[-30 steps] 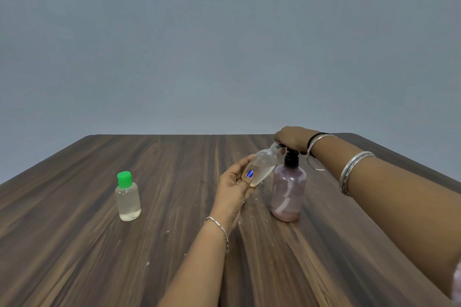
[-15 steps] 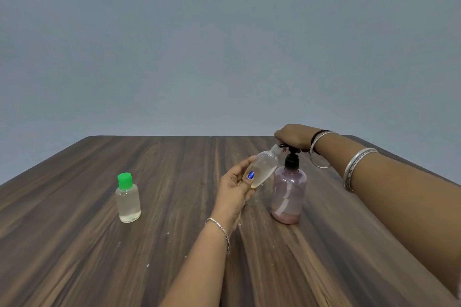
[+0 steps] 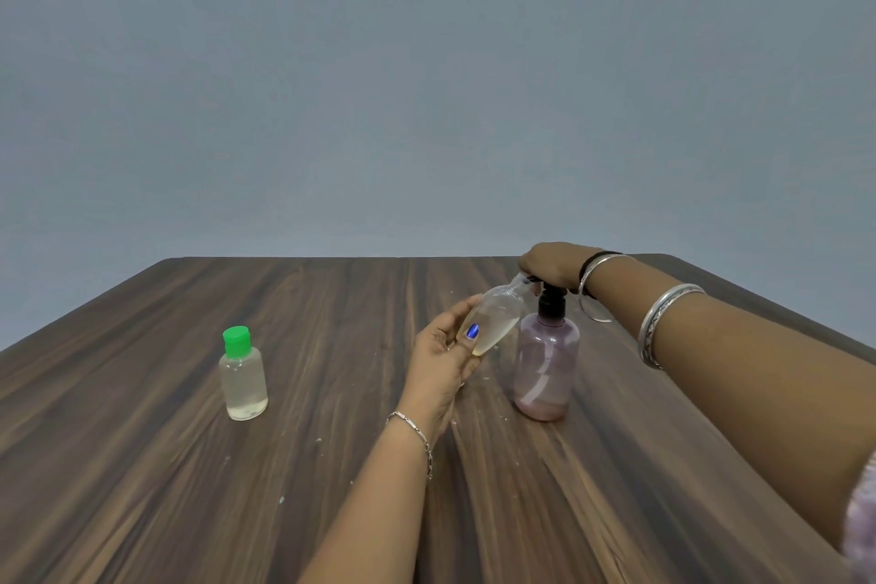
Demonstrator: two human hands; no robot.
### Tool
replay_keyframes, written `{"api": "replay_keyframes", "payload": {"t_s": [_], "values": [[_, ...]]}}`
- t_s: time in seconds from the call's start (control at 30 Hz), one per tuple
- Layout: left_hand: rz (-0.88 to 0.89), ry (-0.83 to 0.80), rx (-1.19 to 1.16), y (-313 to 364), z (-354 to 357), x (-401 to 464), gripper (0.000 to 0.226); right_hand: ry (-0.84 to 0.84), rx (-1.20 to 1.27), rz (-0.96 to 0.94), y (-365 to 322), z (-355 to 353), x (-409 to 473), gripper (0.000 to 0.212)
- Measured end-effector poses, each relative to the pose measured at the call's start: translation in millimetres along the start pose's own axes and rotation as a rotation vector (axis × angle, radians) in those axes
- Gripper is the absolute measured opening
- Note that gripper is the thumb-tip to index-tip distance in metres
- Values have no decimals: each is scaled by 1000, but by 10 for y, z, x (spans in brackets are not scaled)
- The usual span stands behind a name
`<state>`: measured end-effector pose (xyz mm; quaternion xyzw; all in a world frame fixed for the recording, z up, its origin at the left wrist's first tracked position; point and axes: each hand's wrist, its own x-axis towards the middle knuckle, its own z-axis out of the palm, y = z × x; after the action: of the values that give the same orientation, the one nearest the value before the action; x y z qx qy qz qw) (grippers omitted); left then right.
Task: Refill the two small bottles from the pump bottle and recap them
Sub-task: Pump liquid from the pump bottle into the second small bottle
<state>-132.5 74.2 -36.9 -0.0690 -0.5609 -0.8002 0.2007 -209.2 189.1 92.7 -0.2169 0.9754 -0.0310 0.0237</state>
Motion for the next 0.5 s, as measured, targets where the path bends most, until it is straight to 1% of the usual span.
{"api": "replay_keyframes", "payload": {"t_s": [0.03,0.17,0.27,0.4,0.43,0.5], "values": [[-7,7,6,-6,-6,3,32,13,62,13,2,5,4,40],[-6,4,17,-10,-3,10,32,-14,-4,-17,30,31,29,36],[2,-8,-5,-11,6,2,30,6,-17,-34,70,-6,68,34],[9,-10,-11,-14,4,16,30,24,12,-40,84,-51,73,20],[9,-11,-11,-12,4,18,30,11,-7,-48,83,-66,70,21],[10,-16,-10,-8,4,22,30,12,-14,-61,79,-63,75,29]]}}
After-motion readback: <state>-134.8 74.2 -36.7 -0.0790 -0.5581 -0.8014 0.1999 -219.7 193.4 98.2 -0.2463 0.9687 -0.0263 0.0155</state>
